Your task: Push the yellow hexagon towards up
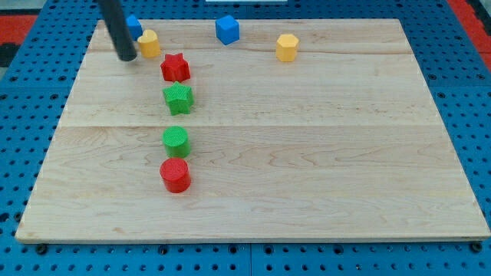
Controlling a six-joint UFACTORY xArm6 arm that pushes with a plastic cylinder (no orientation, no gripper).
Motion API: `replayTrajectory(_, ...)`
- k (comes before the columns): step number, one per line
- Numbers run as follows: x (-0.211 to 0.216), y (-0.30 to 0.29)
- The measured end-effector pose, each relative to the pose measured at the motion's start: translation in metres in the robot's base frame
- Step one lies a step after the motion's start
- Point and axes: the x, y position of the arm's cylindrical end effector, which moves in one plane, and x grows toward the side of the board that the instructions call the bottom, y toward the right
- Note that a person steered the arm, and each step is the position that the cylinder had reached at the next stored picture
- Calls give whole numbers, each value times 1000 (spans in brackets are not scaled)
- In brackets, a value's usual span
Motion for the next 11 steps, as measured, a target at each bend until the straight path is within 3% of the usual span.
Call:
replayTrajectory(2,-27,54)
replayTrajectory(5,16,252)
replayTrajectory(6,9,293)
replayTrajectory(9,-20,311)
replayTrajectory(11,-3,319)
